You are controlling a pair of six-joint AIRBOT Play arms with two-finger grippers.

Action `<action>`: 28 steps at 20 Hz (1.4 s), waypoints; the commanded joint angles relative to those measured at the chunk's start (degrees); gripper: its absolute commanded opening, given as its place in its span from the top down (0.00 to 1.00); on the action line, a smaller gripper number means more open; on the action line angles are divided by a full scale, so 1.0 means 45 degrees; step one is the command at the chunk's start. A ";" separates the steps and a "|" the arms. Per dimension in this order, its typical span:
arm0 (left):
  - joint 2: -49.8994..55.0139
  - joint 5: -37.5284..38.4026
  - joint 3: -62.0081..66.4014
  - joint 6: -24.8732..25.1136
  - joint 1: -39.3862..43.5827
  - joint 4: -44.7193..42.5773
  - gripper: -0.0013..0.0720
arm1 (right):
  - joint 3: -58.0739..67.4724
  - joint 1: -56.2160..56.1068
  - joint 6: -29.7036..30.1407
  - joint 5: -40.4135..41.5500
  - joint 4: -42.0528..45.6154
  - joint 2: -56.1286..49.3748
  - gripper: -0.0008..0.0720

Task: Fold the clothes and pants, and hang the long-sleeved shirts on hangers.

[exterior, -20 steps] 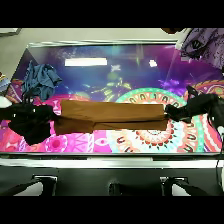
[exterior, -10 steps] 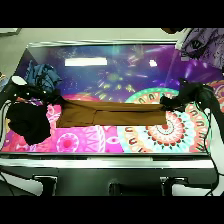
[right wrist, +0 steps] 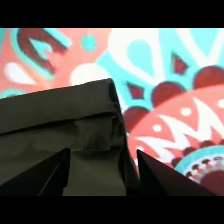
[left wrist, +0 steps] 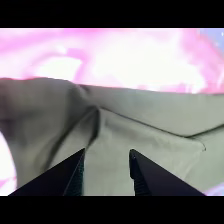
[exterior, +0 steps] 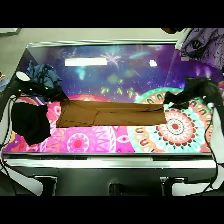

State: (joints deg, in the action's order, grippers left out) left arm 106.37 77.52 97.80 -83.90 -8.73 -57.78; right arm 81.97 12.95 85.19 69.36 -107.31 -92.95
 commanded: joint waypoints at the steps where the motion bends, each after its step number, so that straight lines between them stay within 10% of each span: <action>1: -0.0719 0.0243 0.0869 -0.0933 -0.0087 -0.2380 0.52 | 0.0661 0.1763 0.0865 0.1739 -0.1443 -0.0238 0.17; 15: -0.1909 0.0209 0.0889 -0.0937 0.0408 -0.3852 0.52 | -0.0563 0.1481 0.3220 0.1855 -0.4867 -0.3245 0.08; 16: -0.1909 0.0209 0.0889 -0.0937 0.0452 -0.3852 0.52 | -0.0724 0.1341 0.3274 0.1768 -0.4911 -0.3245 0.16; 19: -0.1880 0.0194 0.0884 -0.0933 0.0714 -0.3687 0.55 | -0.0743 0.1054 0.3356 0.1700 -0.5076 -0.2934 0.89; 21: -0.1734 0.0058 0.0869 -0.0933 0.1083 -0.2934 0.66 | -0.0743 0.1059 0.3225 0.1472 -0.4983 -0.2040 0.95; 22: -0.1608 0.0044 0.0869 -0.0923 0.1336 -0.2331 0.97 | -0.0738 0.1059 0.2880 0.1462 -0.4804 -0.1477 0.95; 28: 0.0097 -0.1729 0.0845 -0.1744 0.4493 0.0981 0.96 | 0.0058 0.1059 0.0121 0.2594 -0.1642 0.1991 0.95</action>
State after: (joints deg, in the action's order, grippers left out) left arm 103.61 74.08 101.62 -89.80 5.23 -61.25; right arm 80.55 17.80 91.90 78.76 -121.86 -90.61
